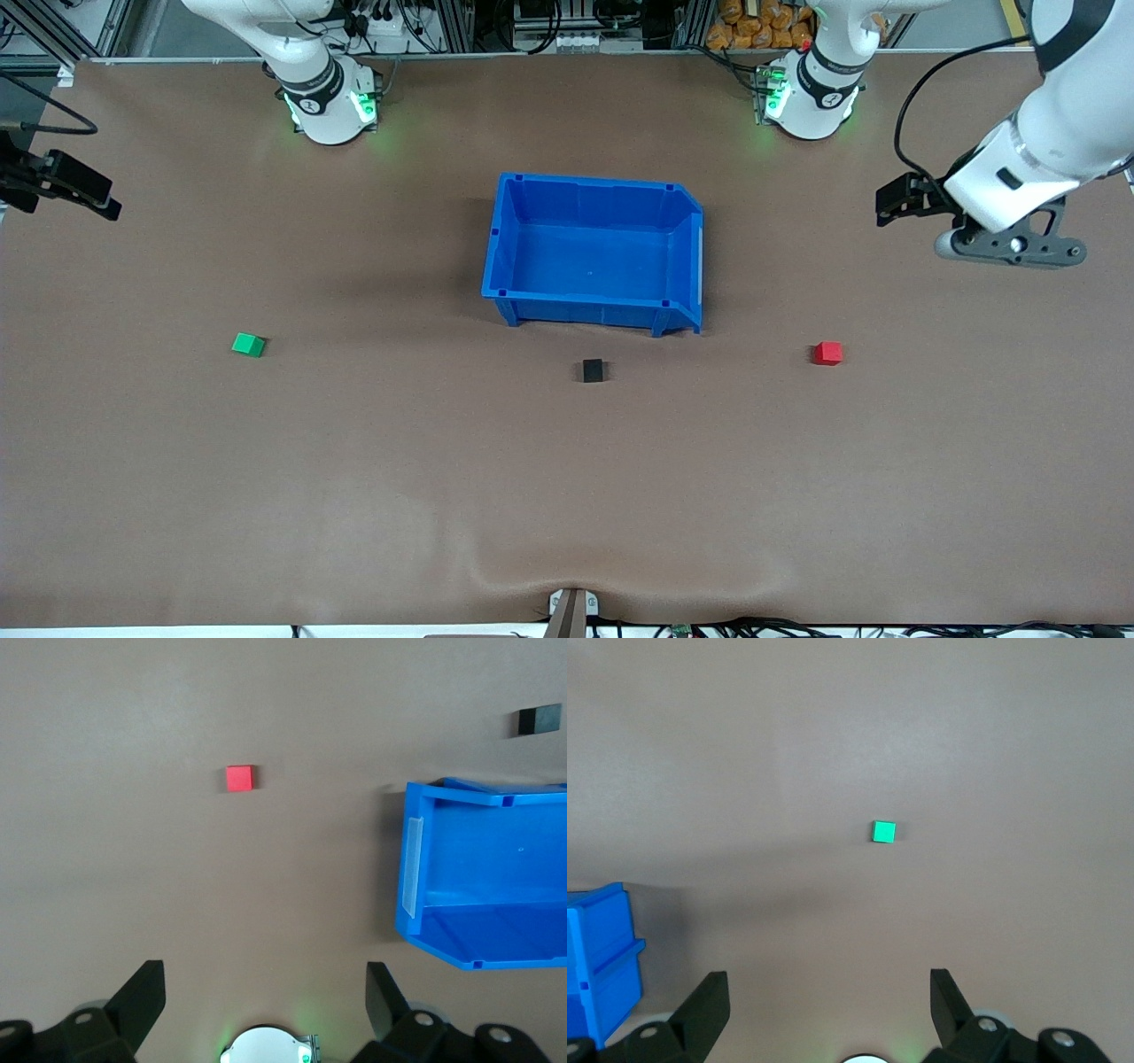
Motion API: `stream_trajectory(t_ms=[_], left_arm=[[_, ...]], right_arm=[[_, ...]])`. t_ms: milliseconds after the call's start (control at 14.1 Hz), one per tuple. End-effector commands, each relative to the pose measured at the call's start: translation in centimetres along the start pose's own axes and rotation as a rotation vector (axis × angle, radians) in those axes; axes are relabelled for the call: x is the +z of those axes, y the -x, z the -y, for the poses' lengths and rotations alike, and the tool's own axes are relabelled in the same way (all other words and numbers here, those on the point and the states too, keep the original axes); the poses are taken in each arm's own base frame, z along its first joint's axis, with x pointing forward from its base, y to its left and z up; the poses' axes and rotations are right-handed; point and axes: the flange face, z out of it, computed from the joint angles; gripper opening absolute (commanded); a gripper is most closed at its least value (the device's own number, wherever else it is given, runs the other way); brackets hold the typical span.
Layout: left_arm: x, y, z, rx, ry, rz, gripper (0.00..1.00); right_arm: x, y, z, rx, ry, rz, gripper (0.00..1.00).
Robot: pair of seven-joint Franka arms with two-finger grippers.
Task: Attach green and red cubes to black cube
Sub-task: 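Move the left gripper toward the red cube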
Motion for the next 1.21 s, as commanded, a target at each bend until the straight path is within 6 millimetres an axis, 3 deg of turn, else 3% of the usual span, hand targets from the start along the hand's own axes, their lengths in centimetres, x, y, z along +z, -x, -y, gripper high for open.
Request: stream_trajectory(t_ms=[0,569,854,1139], left_arm=[[1.2,-0.9,0.2,-0.012,0.014,0.026,1.0],[7.1,-4.4,-0.5,0.008,0.008,0.052,1.0],[11.6,-6.3,-1.3,0.039,-0.055,0.051,1.0],[16.7,-6.5,-0.8,0.037,-0.046,0.008,1.0]], right_arm=[[0.9,-1.3,-0.5,0.013,-0.001,0.011,1.0],[4.4,-4.0,-2.2,0.04,0.057,0.044,1.0],[7.0,-5.6,-3.6,0.066,0.055,0.07,1.0],[9.7,-7.2,-5.2,0.091,0.039,0.094,1.0]])
